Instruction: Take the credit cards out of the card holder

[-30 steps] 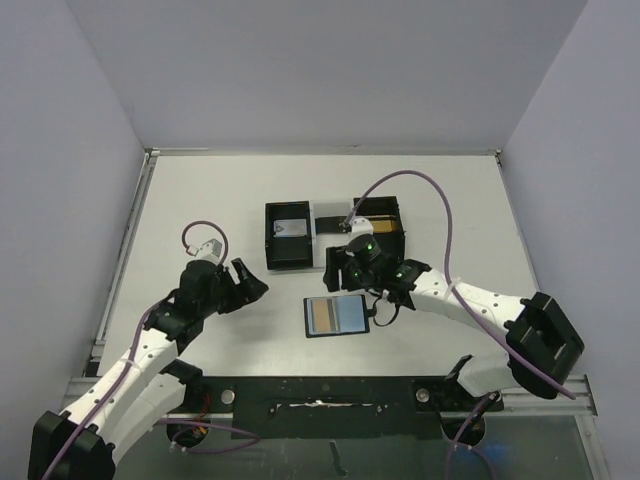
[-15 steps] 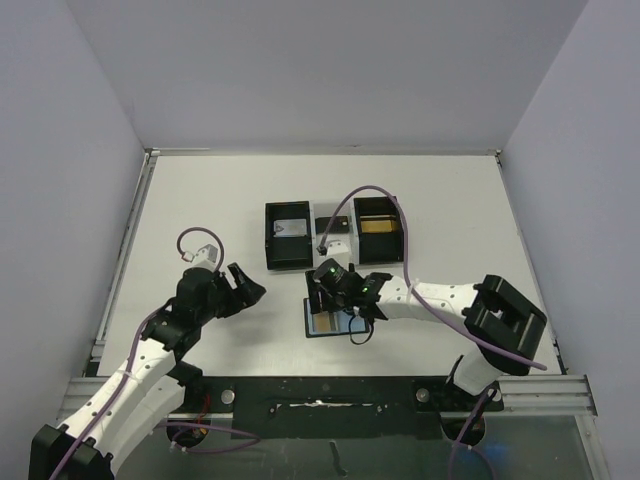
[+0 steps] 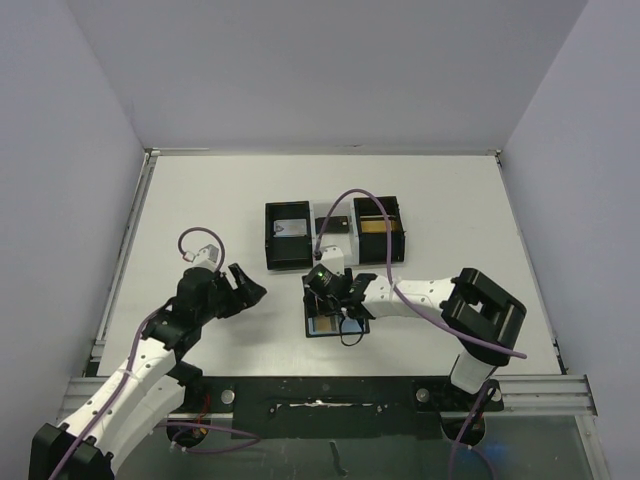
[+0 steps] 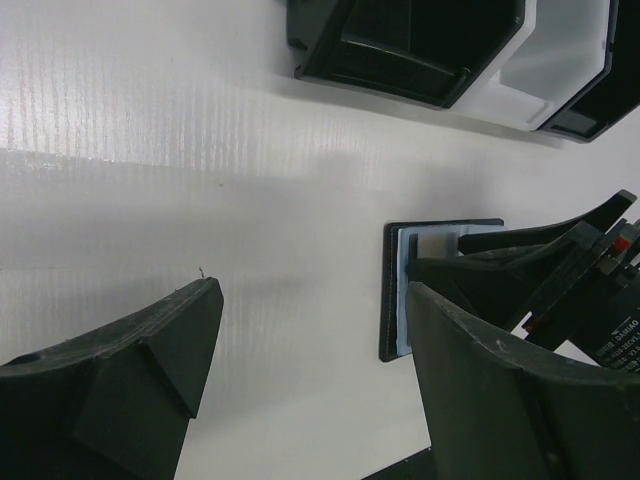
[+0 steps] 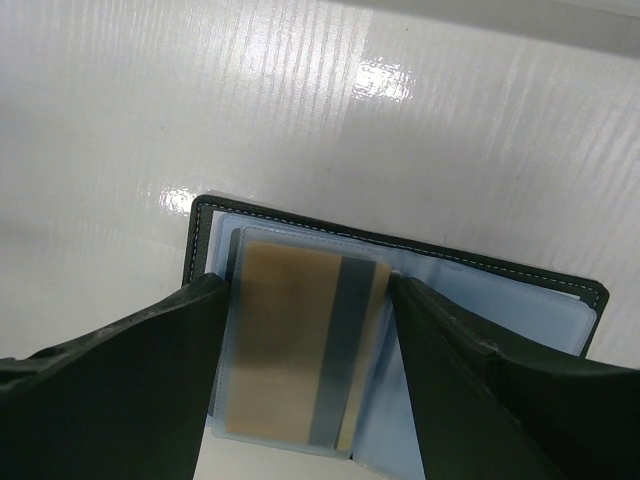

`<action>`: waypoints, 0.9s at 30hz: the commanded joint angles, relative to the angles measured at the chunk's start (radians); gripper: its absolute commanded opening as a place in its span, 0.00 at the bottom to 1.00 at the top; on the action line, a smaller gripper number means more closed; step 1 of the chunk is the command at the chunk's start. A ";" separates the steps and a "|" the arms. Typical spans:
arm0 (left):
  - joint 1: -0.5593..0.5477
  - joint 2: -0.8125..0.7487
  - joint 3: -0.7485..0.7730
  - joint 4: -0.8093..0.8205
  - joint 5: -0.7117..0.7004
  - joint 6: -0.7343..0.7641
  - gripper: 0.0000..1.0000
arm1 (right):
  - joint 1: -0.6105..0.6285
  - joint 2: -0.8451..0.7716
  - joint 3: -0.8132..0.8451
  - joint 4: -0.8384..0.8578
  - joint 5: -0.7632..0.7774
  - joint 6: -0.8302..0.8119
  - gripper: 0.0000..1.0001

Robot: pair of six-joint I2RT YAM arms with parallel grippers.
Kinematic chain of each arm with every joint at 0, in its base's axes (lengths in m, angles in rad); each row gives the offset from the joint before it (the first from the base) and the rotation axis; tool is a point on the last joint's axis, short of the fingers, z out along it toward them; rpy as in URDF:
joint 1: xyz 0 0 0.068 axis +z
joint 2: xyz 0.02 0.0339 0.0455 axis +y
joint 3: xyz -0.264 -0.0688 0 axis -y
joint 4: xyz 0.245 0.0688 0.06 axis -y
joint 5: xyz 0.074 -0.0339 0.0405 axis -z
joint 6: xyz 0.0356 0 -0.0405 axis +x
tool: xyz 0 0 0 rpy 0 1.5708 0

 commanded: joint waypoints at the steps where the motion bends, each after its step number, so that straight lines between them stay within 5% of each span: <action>1: 0.007 0.010 0.027 0.053 0.028 0.007 0.73 | 0.012 0.016 -0.023 0.018 -0.002 0.043 0.65; 9: 0.007 0.045 0.003 0.147 0.135 -0.007 0.73 | 0.004 -0.038 -0.113 0.172 -0.081 0.051 0.53; 15: -0.019 0.155 -0.149 0.529 0.324 -0.162 0.64 | -0.068 -0.071 -0.228 0.357 -0.232 0.045 0.51; 20: -0.161 0.270 -0.140 0.643 0.247 -0.185 0.61 | -0.131 -0.105 -0.327 0.520 -0.358 0.102 0.51; 27: -0.284 0.356 -0.149 0.780 0.128 -0.223 0.53 | -0.145 -0.109 -0.365 0.537 -0.363 0.148 0.52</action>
